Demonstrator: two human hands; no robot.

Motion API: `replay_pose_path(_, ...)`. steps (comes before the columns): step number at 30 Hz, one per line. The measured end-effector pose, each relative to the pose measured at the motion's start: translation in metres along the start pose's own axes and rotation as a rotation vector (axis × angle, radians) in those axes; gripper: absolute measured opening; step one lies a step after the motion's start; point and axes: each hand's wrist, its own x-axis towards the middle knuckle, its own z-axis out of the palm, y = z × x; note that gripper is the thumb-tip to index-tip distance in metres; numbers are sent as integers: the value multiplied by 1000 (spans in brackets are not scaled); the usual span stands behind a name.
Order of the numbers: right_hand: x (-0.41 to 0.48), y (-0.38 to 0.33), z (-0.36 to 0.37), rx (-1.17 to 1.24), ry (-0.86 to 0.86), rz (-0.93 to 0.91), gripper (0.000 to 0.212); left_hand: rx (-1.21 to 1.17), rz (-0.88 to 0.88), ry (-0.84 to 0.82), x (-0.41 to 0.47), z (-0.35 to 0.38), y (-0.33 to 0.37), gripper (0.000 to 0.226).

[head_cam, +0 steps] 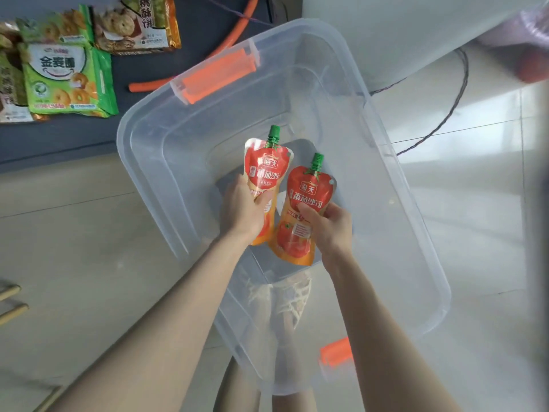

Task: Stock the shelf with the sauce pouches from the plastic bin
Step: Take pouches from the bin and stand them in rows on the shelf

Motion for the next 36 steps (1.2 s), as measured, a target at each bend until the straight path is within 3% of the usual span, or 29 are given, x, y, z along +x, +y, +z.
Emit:
replay_pose_path(5, -75, -37, -34, 116, -103, -91, 9, -220, 71, 77, -101, -55, 15, 27)
replay_pose_path(9, -149, -70, -62, 207, -203, -158, 16, -402, 77, 26, -176, -110, 25, 34)
replay_pose_path(12, -205, -93, -75, 221, -313, -185, 19, -511, 70, 12, -228, -151, 32, 22)
replay_pose_path(21, -370, -176, -67, 47, -517, -348, 38, -889, 115, 125, -360, -281, 38, 8)
replay_pose_path(28, -465, -255, -16, 64, -613, -544, 36, -1022, 265, 336, -395, -385, 41, 10)
replay_pose_path(32, -502, -290, 28, 118, -578, -661, 29, -1032, 351, 362, -388, -450, 32, 22)
replay_pose_path(36, -533, -322, 77, 170, -480, -792, 19, -989, 468, 351, -366, -520, 20, 16)
